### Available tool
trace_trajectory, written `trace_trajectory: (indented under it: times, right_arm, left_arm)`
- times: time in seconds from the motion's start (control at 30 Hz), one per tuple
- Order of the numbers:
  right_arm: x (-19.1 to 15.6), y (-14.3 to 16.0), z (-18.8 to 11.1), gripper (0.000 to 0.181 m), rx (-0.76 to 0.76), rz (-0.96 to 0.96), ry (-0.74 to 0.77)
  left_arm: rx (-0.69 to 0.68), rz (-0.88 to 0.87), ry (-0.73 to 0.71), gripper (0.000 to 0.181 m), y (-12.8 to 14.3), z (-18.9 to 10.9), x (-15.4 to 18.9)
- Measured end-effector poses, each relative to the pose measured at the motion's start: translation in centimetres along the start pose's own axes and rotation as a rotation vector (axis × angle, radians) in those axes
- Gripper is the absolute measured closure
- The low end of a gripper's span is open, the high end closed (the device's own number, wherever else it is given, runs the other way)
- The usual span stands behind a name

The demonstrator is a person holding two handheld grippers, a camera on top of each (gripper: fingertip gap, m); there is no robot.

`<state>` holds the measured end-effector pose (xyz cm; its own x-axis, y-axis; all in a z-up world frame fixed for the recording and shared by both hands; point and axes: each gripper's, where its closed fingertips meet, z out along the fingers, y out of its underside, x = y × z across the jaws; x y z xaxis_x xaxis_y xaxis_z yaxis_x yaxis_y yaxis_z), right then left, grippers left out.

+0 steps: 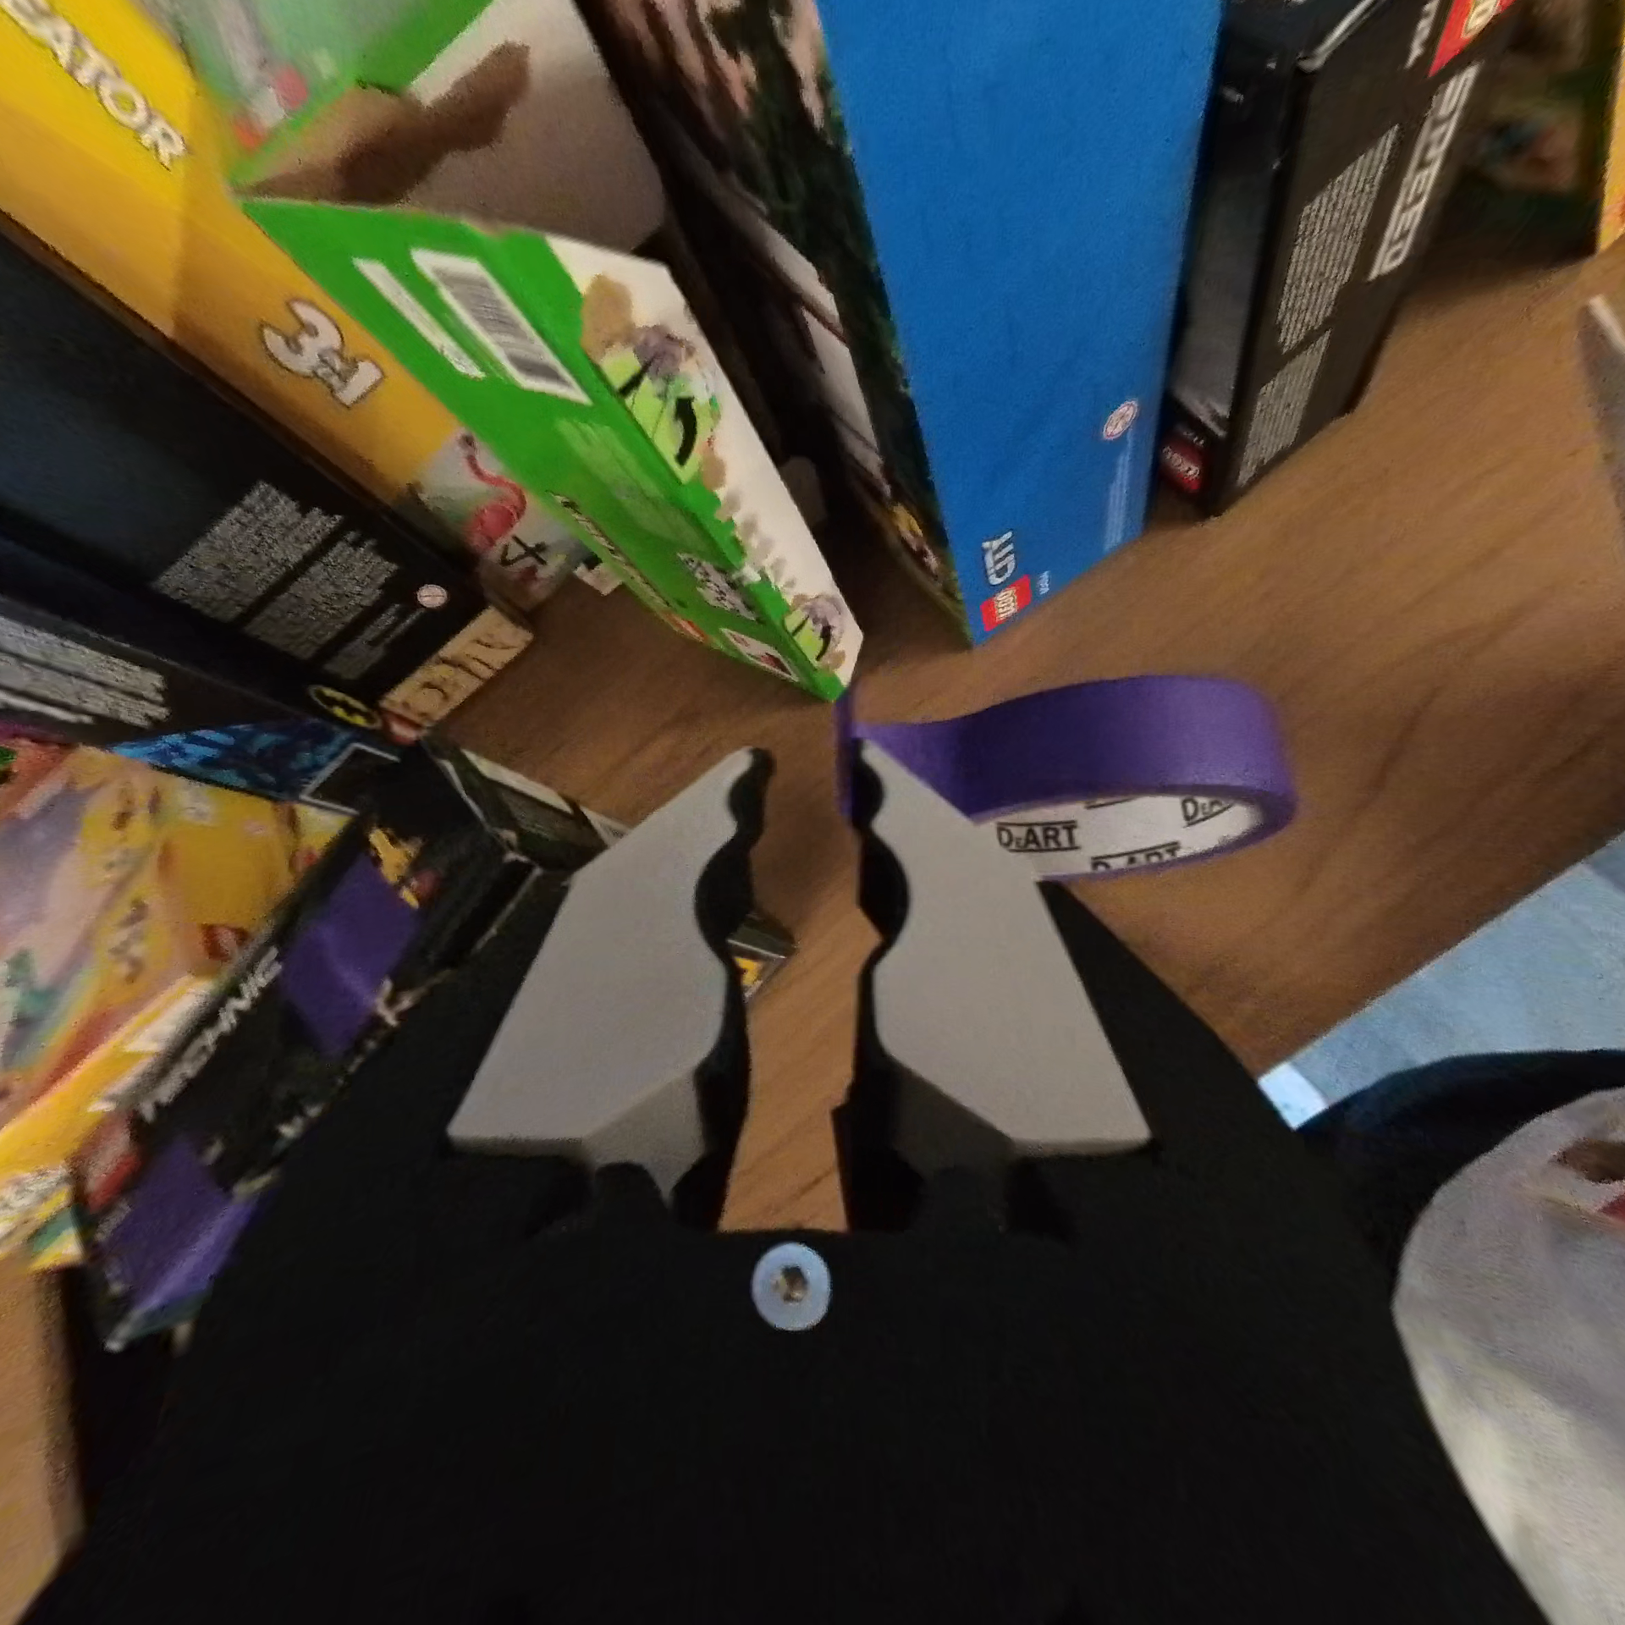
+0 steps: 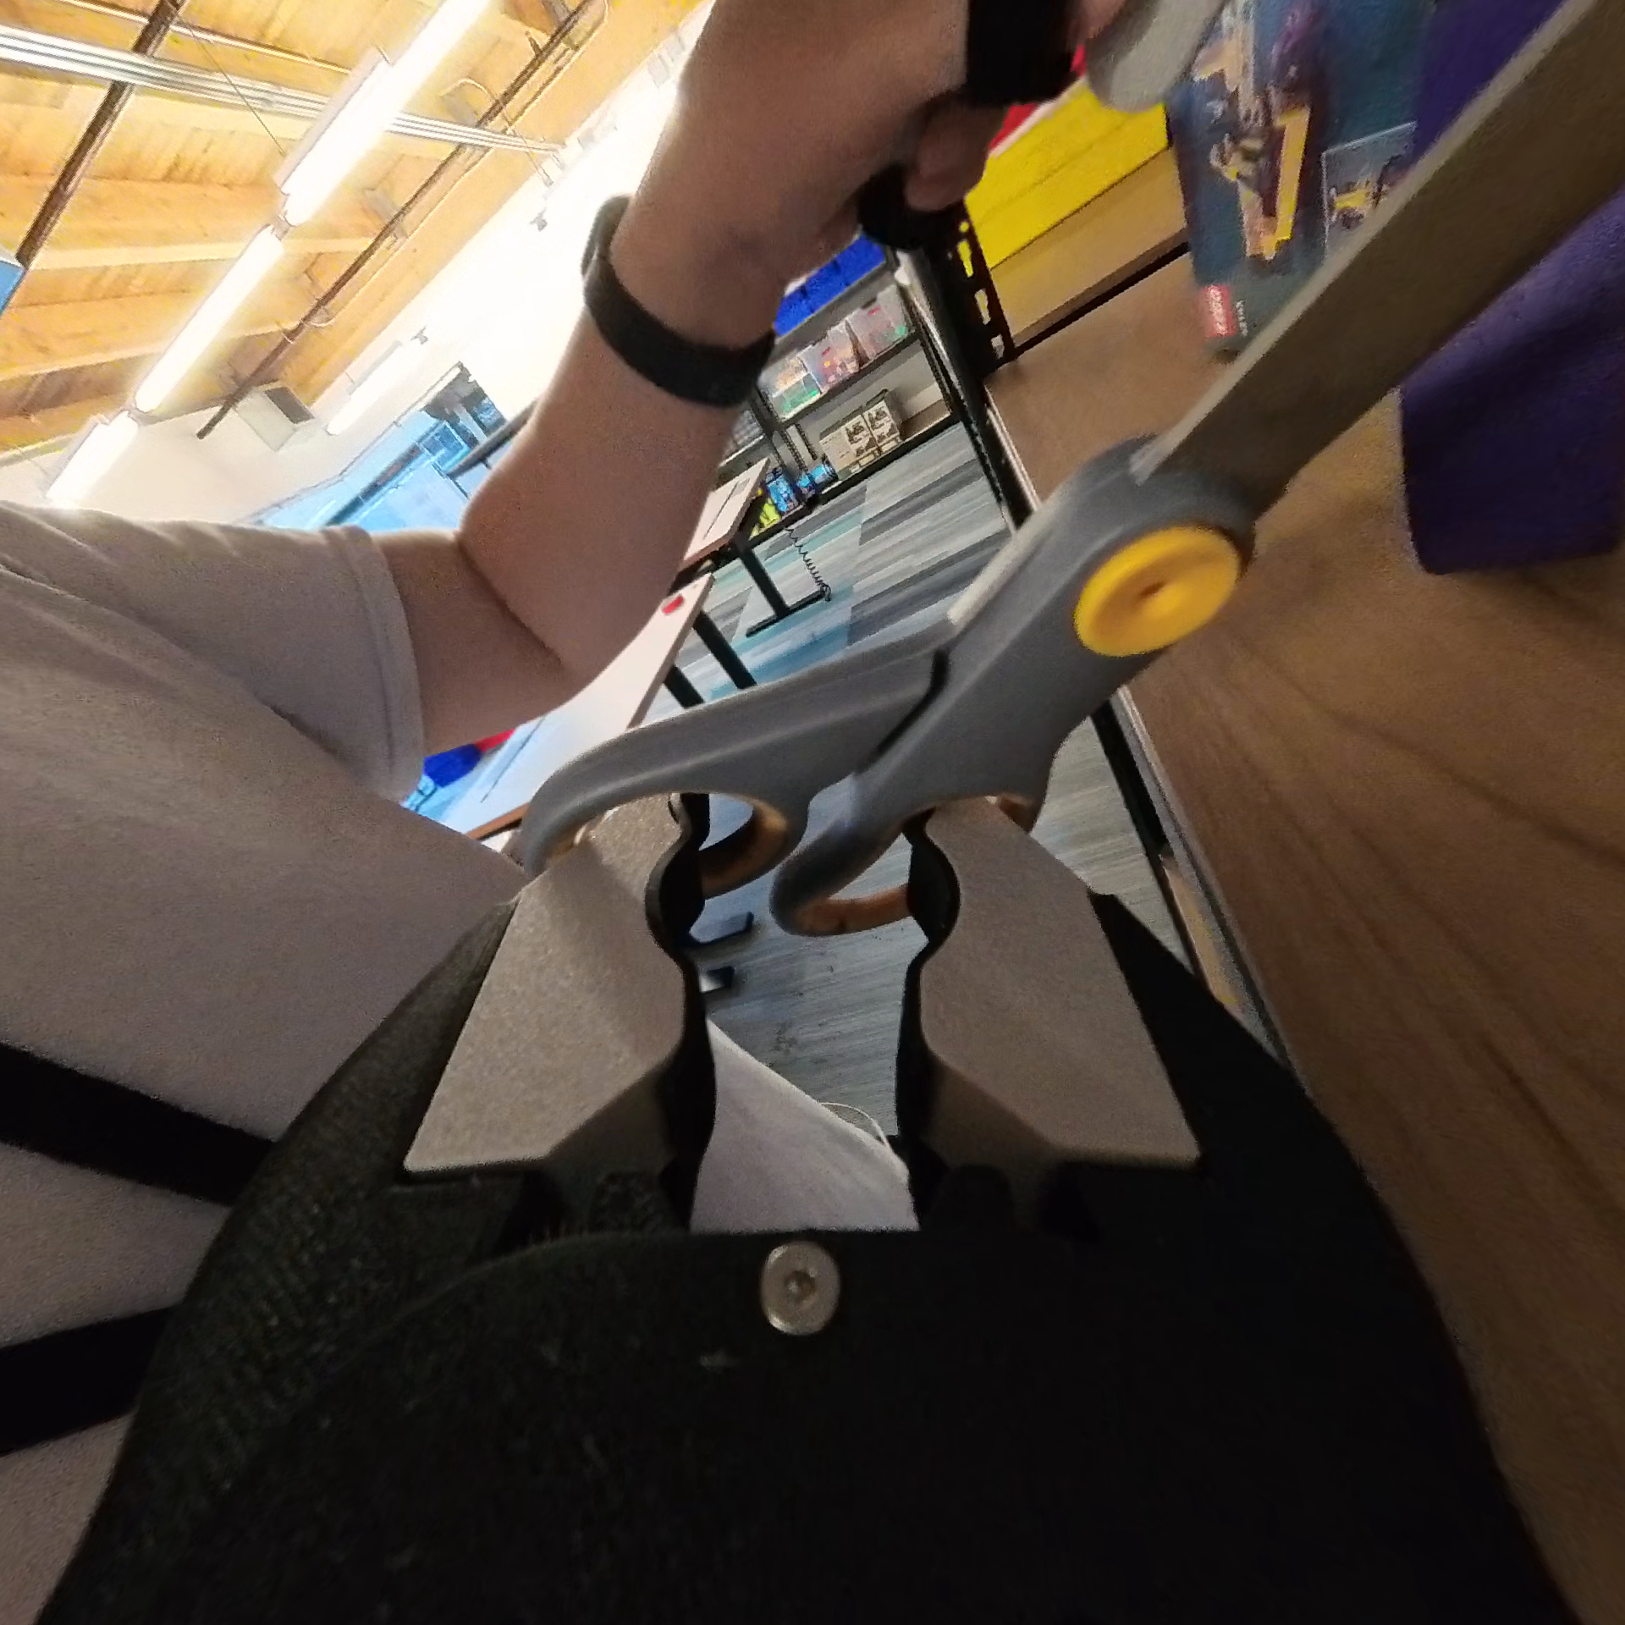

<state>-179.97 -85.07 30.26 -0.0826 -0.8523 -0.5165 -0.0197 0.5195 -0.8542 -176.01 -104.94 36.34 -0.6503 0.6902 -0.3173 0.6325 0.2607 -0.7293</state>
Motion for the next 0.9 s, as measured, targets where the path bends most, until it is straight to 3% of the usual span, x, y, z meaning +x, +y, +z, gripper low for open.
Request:
trace_trajectory:
  times: [0.03,0.07,0.23,0.4,0.57,0.9]
  right_arm:
    - [0.0,0.0,0.1,0.139,0.004,0.004,-0.003]
    - [-0.1,0.1,0.2,0.14,0.007,0.005,-0.007]
    - [-0.8,0.0,1.6,0.14,0.022,0.033,-0.067]
    - [-3.3,-0.5,5.1,0.14,0.03,0.06,-0.224]
    - [-4.2,-0.7,8.1,0.14,0.018,0.101,-0.334]
    - [-4.5,-2.4,9.8,0.139,0.117,0.166,-0.47]
  left_arm:
    - [-0.003,0.025,-0.006,0.179,-0.2,0.1,-0.2]
    - [-0.002,0.034,0.001,0.181,-0.5,0.0,-0.1]
    - [-0.04,0.003,0.065,0.181,-0.8,-0.6,0.4]
    - [-0.035,-0.081,0.138,0.181,-1.7,-1.8,1.0]
    - [-0.036,-0.084,0.122,0.181,-1.5,-2.1,0.7]
    - [-0.044,-0.066,0.131,0.181,-1.1,-2.1,0.3]
